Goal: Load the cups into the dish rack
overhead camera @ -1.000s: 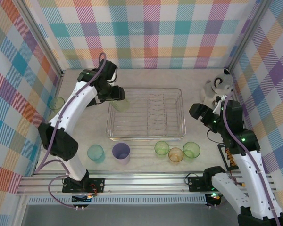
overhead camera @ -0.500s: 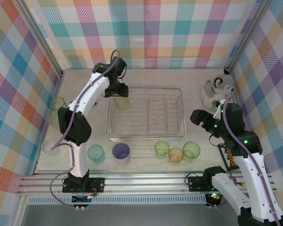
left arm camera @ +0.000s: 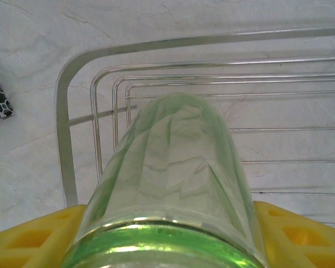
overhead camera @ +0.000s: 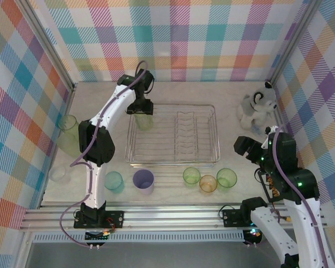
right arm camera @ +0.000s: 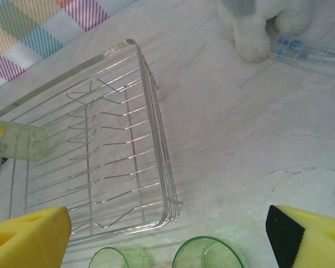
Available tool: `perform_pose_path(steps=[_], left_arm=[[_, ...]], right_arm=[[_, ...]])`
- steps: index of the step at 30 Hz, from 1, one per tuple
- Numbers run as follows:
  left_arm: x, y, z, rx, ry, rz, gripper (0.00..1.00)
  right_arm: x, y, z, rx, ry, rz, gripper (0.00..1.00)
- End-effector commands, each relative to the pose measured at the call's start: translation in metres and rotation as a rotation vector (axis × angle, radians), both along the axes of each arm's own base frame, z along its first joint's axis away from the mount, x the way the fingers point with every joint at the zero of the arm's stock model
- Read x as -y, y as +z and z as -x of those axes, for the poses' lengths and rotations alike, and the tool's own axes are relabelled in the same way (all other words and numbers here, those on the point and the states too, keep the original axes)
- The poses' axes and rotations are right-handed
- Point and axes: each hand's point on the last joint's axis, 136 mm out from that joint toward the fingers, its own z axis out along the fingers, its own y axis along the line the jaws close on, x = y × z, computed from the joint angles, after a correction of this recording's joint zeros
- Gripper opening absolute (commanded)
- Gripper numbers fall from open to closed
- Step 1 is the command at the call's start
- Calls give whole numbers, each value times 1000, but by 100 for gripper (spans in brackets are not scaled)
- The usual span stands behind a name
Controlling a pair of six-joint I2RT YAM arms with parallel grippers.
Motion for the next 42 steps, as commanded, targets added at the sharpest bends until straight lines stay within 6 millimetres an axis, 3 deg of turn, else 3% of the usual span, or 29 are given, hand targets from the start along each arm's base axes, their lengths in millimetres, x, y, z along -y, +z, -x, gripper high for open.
perform_pose_path(steps=[1,13,26,27,29,32,42], left_arm=[[-4,11,-6,27,1,-15,0],[-11,0,-9,-1,4,-22,2],[-16,-5,-11,-14,6,-30,59],[-16,-5,-11,-13,5,-28,65],[-17,-4,-11,-8,8,-33,86],[-17,1,-11,3,10,-30,100],[-14,37,-8,97,12,30,100]], right_arm=[[5,-6,2,-21,-13,27,91],[7,-9,-1,-13,-26,34,91],[12,-15,0,-31,-49,50,92],[11,-15,0,-32,-47,49,91],[9,-14,0,-28,-39,42,91],[8,-15,0,-27,-31,38,91],[5,-15,0,-29,-9,41,92]])
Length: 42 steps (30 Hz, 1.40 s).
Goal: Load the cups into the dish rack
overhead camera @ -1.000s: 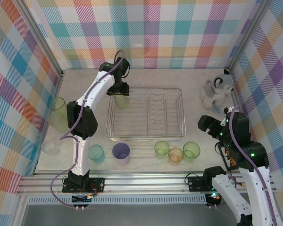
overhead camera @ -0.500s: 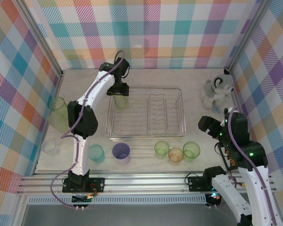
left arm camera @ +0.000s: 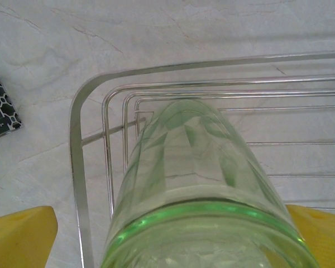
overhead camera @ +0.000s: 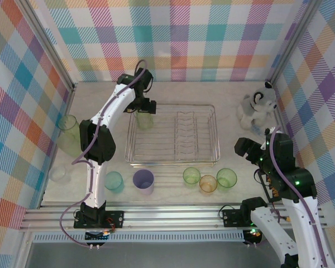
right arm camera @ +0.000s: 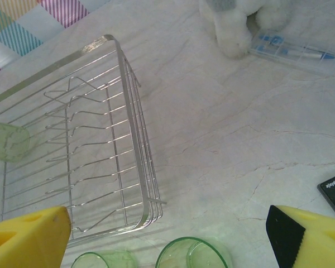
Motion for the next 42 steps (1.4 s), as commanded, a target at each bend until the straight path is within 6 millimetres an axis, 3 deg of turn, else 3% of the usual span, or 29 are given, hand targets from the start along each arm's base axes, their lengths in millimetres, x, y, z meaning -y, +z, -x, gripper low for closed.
perform_pose_path(steps=[1,8,15,21,26,31,38,42], left_arm=[[-3,43,4,98,5,50,100],[-16,81,18,255,35,76,100],[-49,113,48,428,117,110,100],[-65,114,92,534,133,253,100],[-68,96,135,605,110,349,100],[-81,76,172,650,215,435,100],[-82,62,201,666,261,539,100],[-82,65,207,651,225,510,100]], right_arm=[[-3,-1,0,-1,23,-2,92],[7,1,5,10,-57,-17,99],[0,18,5,86,-15,-52,99],[-34,20,-6,32,154,-115,99],[-56,17,-16,-61,234,-188,99],[-108,15,-27,-166,395,-366,96],[-221,-5,-15,-293,685,-229,96],[-266,-23,-8,-350,761,-151,95]])
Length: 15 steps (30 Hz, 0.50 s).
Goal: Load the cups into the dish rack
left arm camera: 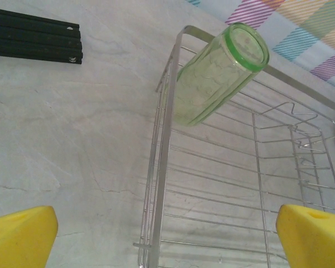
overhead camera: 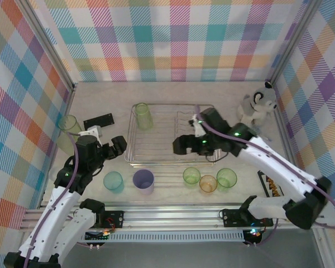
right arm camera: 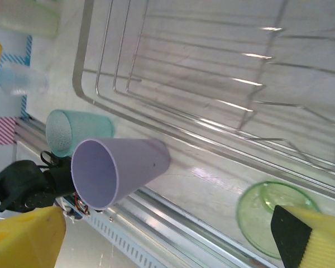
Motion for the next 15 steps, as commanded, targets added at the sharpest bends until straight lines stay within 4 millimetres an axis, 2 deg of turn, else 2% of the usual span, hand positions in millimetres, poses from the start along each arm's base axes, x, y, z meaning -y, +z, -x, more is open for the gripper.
perform_pose_path(steps=[1,6,15], left_arm=[[2,10,3,14,-19,9,100],[-3,8,8,5,-12,-17,100],[-8,-6,16,-31,14,-20,100]], right_arm=[[-28,2,-2,29,22,28,95],[-67,-20,16,-1,138,82,91],[-108,-47,39,-21,261,190,80]])
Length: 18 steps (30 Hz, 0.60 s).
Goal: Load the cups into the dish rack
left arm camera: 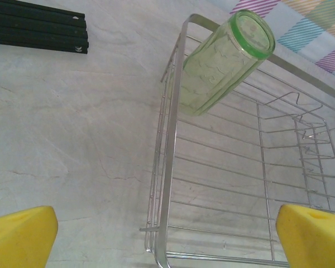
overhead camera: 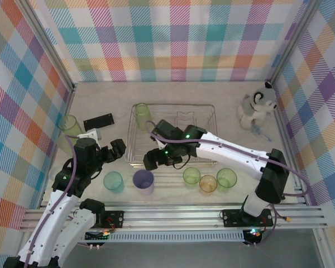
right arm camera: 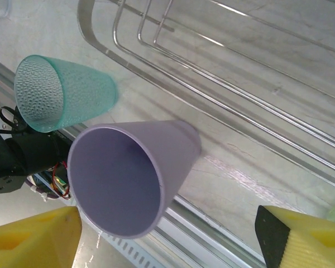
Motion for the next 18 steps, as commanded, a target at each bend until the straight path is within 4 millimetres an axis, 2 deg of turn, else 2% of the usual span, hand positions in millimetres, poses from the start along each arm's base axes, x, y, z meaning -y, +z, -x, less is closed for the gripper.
perform_pose_path(steps=[1,9,18], left_arm=[[-5,-3,4,-9,17,-10,100],[-8,-7,7,-14,27,-16,100],[-9,-7,7,-16,34,-18,100]], right_arm=[[-10,-2,6,14,46,42,79],[-15,-28,17,39,151,238,66],[-14,-42,19,32,180,300,49]])
